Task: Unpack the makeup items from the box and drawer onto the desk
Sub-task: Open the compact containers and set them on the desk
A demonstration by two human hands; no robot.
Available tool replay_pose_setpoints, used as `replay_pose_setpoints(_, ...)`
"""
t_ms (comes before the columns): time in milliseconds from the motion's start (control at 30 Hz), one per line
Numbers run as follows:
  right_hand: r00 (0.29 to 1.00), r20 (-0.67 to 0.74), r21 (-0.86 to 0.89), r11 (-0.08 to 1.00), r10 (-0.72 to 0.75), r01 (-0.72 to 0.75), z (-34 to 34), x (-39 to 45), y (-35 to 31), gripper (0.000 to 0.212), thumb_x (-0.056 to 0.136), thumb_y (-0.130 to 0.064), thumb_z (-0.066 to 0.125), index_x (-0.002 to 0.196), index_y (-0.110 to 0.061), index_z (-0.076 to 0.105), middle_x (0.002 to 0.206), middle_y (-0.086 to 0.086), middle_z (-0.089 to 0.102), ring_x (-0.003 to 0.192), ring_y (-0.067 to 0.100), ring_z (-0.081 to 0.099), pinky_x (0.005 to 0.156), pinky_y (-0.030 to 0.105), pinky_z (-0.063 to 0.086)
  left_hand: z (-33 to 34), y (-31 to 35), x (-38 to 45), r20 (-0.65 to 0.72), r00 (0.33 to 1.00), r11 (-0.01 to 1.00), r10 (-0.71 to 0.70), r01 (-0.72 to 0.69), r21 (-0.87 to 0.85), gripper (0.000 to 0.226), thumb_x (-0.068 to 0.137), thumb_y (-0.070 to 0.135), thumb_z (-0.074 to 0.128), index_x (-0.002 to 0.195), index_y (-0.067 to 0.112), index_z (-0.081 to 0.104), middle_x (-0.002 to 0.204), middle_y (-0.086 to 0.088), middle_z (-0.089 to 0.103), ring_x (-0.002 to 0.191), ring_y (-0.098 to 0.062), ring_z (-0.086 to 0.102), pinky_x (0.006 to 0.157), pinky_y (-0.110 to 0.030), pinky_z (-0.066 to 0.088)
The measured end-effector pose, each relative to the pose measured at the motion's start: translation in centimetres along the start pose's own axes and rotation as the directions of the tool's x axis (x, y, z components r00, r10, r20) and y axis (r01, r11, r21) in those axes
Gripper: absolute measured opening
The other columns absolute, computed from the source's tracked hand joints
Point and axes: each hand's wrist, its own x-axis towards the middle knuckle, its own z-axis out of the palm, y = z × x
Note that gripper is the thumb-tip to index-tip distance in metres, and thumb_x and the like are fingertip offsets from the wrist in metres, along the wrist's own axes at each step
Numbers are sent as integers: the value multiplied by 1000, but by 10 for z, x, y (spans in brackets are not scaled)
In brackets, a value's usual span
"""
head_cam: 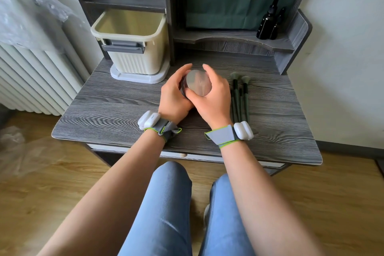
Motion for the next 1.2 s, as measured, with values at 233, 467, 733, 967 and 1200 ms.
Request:
replay_pose_setpoints(233,997,73,101,994,-39,32,-5,-2,-5,85,60,-20,66,142,-18,41,136,2,50,124,16,47,106,29,39,-3,0,0,18,999,999,-26,27,-28,70,67,21,63,136,12,50,118,6,62,113,-5,59,101,-30,47)
replay_pose_setpoints(467,997,75,34,999,14,-17,0,0,0,75,71,-37,74,138,-15,47,129,7,55,123,21,50,105,33,40,-1,-1,1,16,1000,999,-23,23,-25,68,67,12,59,134,7,52,119,6,60,114,-2,57,101,-23,44)
replay_pose_setpoints(733,985,-167,117,993,40,-21,-4,2,5,77,74,-30,76,142,-18,41,122,10,45,106,8,41,86,-6,23,-3,-10,3,-72,988,986,-139,145,77,91,52,37,86,134,18,52,124,-1,60,115,-15,58,103,-33,45)
replay_pose_setpoints(967,974,-210,65,995,88,-76,-3,4,8,62,68,-10,81,118,3,46,122,20,41,102,14,38,82,-2,25,-4,-16,7,-211,957,949,-201,243,198,87,58,23,89,135,12,48,129,-6,56,122,-22,50,102,-27,36)
replay_pose_setpoints(1200,984,-117,-105,983,137,-149,6,5,15,56,79,-19,74,120,4,44,123,20,48,116,34,48,94,30,38,-2,-17,6,-223,945,909,-237,297,291,76,59,29,87,125,14,52,121,-9,59,123,-30,43,100,-37,39)
